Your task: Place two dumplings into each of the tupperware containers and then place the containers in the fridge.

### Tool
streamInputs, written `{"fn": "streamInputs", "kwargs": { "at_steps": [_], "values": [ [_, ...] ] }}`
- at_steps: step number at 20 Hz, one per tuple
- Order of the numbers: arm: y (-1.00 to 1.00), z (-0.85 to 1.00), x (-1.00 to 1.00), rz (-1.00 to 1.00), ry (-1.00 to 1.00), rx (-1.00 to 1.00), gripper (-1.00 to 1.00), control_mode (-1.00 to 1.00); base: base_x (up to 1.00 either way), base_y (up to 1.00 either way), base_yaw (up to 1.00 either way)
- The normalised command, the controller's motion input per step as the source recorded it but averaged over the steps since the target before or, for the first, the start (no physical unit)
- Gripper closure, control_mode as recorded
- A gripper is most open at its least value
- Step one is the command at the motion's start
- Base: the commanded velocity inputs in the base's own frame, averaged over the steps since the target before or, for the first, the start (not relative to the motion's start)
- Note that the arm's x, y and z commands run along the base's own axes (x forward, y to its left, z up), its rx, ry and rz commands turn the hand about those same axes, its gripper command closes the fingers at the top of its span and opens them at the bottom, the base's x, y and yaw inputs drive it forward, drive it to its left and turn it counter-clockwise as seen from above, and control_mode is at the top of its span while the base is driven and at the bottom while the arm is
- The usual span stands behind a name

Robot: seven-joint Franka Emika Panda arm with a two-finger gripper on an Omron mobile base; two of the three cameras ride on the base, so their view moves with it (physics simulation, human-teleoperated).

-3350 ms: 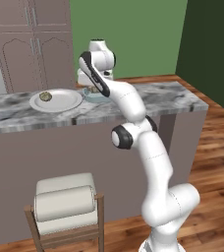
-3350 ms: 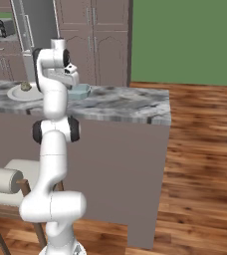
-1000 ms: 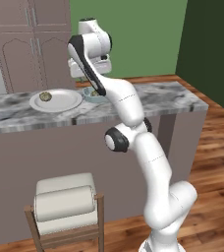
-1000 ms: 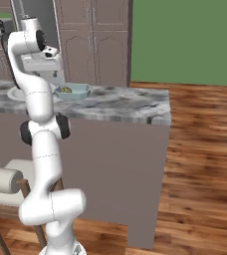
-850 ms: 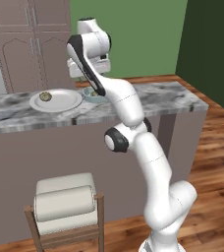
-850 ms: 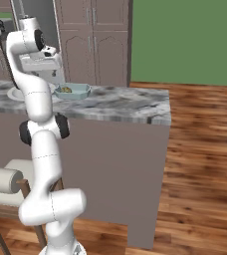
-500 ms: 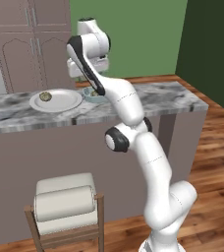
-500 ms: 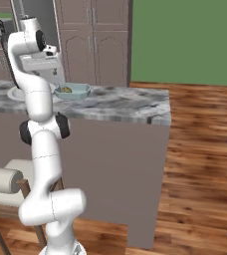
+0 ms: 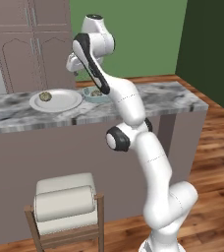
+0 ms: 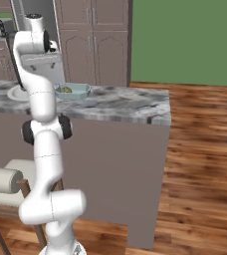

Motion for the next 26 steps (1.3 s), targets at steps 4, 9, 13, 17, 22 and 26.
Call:
{"fn": "streamInputs", "kwargs": {
  "at_steps": [4, 9, 13, 17, 22, 26],
  "values": [
    [0.26, 0.0, -0.02, 0.21, -0.03, 0.17, -1.0, -1.0, 0.0, 0.0, 0.0],
    [0.31, -0.09, 0.01, 0.2, -0.06, 0.0, -1.0, -1.0, 0.0, 0.0, 0.0],
    [0.69, 0.0, 0.2, 0.17, 0.02, 0.0, -1.0, -1.0, 0.0, 0.0, 0.0],
    [0.78, -0.01, 0.22, 0.16, 0.02, 0.0, -1.0, -1.0, 0.0, 0.0, 0.0],
    [0.71, -0.27, 0.22, 0.13, 0.0, 0.0, -1.0, -1.0, 0.0, 0.0, 0.0],
    [0.59, -0.15, 0.23, 0.0, 0.0, 0.0, -1.0, -1.0, 0.0, 0.0, 0.0]
  ]
}}
